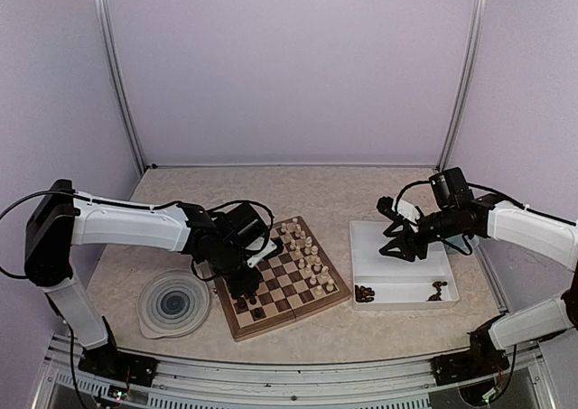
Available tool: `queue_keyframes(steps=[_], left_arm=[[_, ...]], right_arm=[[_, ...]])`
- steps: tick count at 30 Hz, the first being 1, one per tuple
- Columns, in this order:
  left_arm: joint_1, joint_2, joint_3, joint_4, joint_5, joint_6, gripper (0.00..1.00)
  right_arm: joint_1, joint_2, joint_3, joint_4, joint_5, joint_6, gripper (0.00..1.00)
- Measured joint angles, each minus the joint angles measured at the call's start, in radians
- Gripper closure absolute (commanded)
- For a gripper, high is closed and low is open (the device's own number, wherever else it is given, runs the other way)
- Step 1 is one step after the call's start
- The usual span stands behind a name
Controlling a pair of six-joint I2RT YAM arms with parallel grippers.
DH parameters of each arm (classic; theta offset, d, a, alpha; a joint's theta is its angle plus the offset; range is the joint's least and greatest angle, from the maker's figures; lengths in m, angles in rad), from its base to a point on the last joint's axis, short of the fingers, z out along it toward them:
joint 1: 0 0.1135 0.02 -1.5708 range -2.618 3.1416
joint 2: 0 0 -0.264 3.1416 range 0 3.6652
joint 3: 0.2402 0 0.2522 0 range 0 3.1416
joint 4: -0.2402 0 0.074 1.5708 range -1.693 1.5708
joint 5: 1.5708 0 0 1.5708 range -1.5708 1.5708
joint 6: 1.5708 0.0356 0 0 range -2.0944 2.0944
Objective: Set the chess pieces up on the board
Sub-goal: Place the pawn on c7, then adjust the chess pile in the storage box.
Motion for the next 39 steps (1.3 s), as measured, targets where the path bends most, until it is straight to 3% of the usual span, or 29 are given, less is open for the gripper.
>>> queue_keyframes(steps=[11,16,20,25,39], left_arm=[[0.000,0.000,0.006,-0.015,-0.006,0.000,0.71],[0.007,-0.002,0.057,-0.011,-0.035,0.000,0.56],[0.023,-0.023,0.120,0.022,-0.069,-0.004,0.54],[0.034,-0.061,0.172,0.132,-0.082,-0.020,0.52],[0.012,-0.079,0.180,0.335,-0.035,-0.058,0.52]], right_arm=[[0.000,0.000,0.000,0.000,0.000,0.000,0.46],[0.000,0.000,0.001,-0.013,0.020,-0.018,0.55],[0.000,0.011,0.001,-0.069,0.072,-0.073,0.64],[-0.012,0.011,-0.027,-0.146,0.186,-0.141,0.68],[-0.265,-0.053,-0.114,-0.371,0.465,-0.309,0.72]])
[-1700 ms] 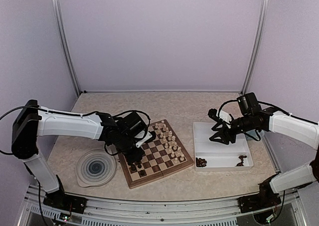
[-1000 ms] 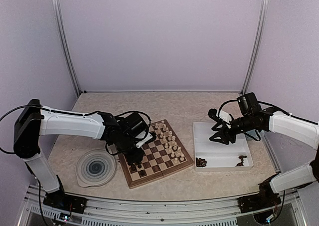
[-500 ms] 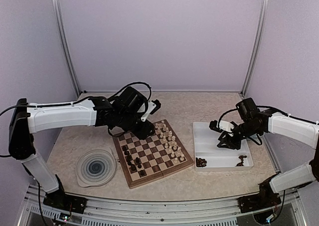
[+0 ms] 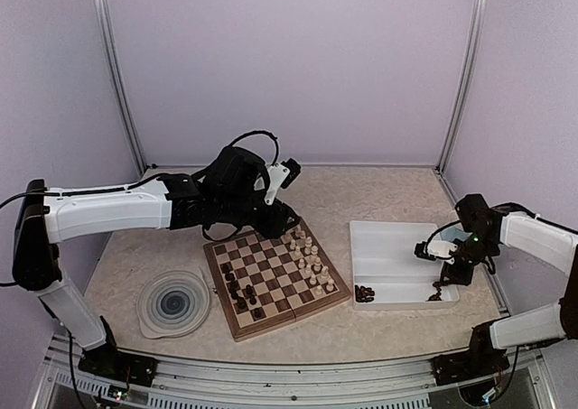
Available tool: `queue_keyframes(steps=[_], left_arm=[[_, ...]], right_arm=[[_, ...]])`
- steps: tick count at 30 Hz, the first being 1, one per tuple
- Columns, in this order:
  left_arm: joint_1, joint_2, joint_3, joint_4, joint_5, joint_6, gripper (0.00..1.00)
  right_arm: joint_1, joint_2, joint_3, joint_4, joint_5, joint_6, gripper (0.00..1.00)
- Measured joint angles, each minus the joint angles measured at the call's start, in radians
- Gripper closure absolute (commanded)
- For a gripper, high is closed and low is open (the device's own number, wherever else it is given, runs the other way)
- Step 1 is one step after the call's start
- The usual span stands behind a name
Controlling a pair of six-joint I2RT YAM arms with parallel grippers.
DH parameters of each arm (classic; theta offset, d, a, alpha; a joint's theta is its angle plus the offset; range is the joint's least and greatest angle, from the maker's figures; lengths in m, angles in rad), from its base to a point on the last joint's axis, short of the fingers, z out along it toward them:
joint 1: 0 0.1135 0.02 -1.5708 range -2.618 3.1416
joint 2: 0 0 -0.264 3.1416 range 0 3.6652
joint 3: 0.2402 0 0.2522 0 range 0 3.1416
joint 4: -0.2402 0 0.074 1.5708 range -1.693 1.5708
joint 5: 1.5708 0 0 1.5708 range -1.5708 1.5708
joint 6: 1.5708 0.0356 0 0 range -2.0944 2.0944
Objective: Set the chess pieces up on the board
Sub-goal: Adjust the chess pile in the storage box.
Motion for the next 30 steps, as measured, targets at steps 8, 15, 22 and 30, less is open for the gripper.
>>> queue_keyframes(steps=[8,15,22,30], left_arm=[[-0.001,0.000,0.000,0.019,0.011,0.000,0.51],[-0.006,0.000,0.000,0.022,0.018,-0.001,0.51],[-0.009,0.001,0.000,0.037,0.021,-0.004,0.51],[-0.022,0.025,0.000,0.048,0.021,-0.005,0.50]], right_arm=[[-0.014,0.063,-0.026,0.002,0.037,-0.010,0.71],[-0.014,0.104,-0.053,0.030,0.050,-0.027,0.60],[-0.009,0.120,-0.056,0.039,0.023,-0.036,0.62],[0.061,0.123,-0.044,0.023,-0.071,0.000,0.68]])
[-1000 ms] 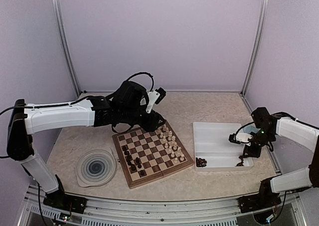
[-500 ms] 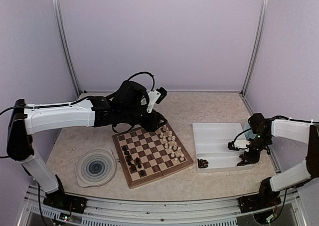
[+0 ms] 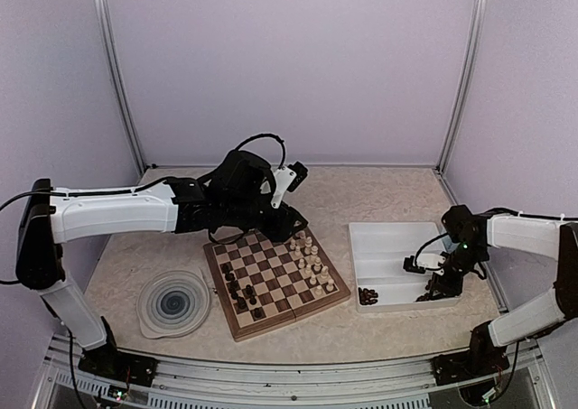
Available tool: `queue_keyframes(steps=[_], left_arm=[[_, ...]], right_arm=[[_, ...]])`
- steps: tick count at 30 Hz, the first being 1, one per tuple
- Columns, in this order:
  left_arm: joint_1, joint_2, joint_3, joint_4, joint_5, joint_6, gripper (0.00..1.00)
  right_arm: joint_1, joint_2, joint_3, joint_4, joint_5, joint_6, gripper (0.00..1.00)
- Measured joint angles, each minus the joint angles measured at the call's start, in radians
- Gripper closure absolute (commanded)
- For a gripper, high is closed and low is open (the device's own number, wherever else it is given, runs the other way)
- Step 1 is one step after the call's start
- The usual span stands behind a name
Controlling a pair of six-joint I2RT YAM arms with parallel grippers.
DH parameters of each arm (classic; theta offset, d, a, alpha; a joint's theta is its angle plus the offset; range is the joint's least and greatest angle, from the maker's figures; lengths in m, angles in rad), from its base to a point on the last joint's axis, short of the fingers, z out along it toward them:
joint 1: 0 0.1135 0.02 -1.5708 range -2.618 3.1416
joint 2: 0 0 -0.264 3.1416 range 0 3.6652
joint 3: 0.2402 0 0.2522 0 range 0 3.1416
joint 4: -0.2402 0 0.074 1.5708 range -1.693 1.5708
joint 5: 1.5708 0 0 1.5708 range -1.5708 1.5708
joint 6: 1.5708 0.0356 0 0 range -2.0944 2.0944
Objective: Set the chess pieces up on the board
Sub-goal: Adjust the chess pile in the storage box, then pick up the chess pile from the storage box.
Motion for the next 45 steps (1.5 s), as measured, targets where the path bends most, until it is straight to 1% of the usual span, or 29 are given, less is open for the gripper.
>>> queue_keyframes(steps=[7,10,16,18,21,25,33,41,45], left_arm=[[-0.002,0.002,-0.001,0.001,0.000,0.000,0.50],[-0.002,0.002,-0.011,0.009,0.000,0.000,0.50],[-0.002,0.001,-0.029,0.018,0.000,-0.002,0.50],[-0.002,0.002,-0.031,0.018,0.000,-0.003,0.50],[-0.002,0.001,-0.032,0.024,0.000,-0.006,0.50],[-0.002,-0.003,-0.043,0.031,0.000,-0.006,0.50],[-0.002,-0.013,-0.063,0.038,0.000,-0.011,0.49],[-0.002,-0.014,-0.063,0.042,0.000,-0.014,0.49],[-0.003,-0.014,-0.063,0.046,0.000,-0.017,0.49]], right_arm=[[0.029,0.022,0.088,-0.029,-0.095,0.047,0.71],[0.029,-0.002,0.121,-0.029,-0.085,0.056,0.72],[0.029,-0.010,0.120,-0.035,-0.019,0.066,0.72],[0.029,-0.010,0.111,-0.036,0.002,0.073,0.71],[0.028,-0.004,0.100,-0.040,0.024,0.083,0.64],[0.028,0.008,0.078,-0.043,0.043,0.092,0.64],[0.027,0.055,0.031,-0.031,0.069,0.108,0.68],[0.027,0.086,0.041,0.008,0.072,0.129,0.85],[0.027,0.089,0.048,0.013,0.056,0.138,0.91]])
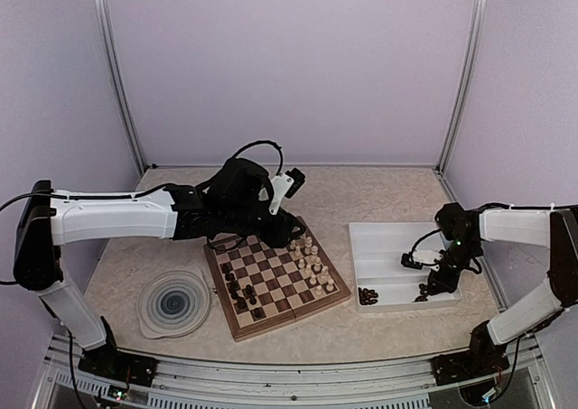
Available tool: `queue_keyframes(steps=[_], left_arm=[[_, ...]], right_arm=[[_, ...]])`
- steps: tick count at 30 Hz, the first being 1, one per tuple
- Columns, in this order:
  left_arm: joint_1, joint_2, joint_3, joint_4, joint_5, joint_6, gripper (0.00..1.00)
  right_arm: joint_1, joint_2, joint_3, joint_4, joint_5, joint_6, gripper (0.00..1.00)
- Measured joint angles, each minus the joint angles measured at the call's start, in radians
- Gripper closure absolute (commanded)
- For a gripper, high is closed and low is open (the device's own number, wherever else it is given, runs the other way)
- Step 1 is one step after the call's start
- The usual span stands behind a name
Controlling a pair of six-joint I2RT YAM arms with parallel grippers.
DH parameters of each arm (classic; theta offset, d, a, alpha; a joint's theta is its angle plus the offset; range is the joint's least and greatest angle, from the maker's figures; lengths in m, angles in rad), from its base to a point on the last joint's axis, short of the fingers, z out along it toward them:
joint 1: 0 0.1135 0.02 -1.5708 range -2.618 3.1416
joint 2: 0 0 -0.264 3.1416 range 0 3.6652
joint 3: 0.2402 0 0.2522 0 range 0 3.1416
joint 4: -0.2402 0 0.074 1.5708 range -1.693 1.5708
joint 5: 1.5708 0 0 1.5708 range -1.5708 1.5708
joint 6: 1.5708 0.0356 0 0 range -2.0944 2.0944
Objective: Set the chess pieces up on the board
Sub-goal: Pick up the chess pile from the storage box.
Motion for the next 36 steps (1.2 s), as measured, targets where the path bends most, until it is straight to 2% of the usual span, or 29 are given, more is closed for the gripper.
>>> queue_keyframes(steps=[6,12,17,22,25,30,36], left_arm=[[-0.016,0.000,0.000,0.024,0.000,-0.016,0.49],[-0.101,0.002,0.000,0.137,-0.016,-0.034,0.49],[-0.166,0.017,0.000,0.308,-0.045,-0.071,0.47],[-0.166,0.064,-0.024,0.539,-0.031,-0.179,0.42],[-0.154,0.109,-0.051,0.694,0.019,-0.253,0.37],[-0.136,0.206,-0.056,0.936,0.125,-0.349,0.35],[-0.113,0.327,0.008,1.094,0.252,-0.441,0.35]], right_arm=[[0.000,-0.029,0.085,-0.084,-0.094,0.019,0.96],[0.000,-0.076,0.246,-0.119,-0.270,0.065,0.98],[0.000,-0.055,0.344,-0.140,-0.454,0.110,0.98],[0.002,-0.039,0.425,-0.141,-0.628,0.143,0.98],[0.011,-0.040,0.464,-0.141,-0.702,0.158,0.97],[0.040,-0.068,0.514,-0.142,-0.789,0.181,0.96],[0.056,-0.097,0.536,-0.143,-0.841,0.194,0.96]])
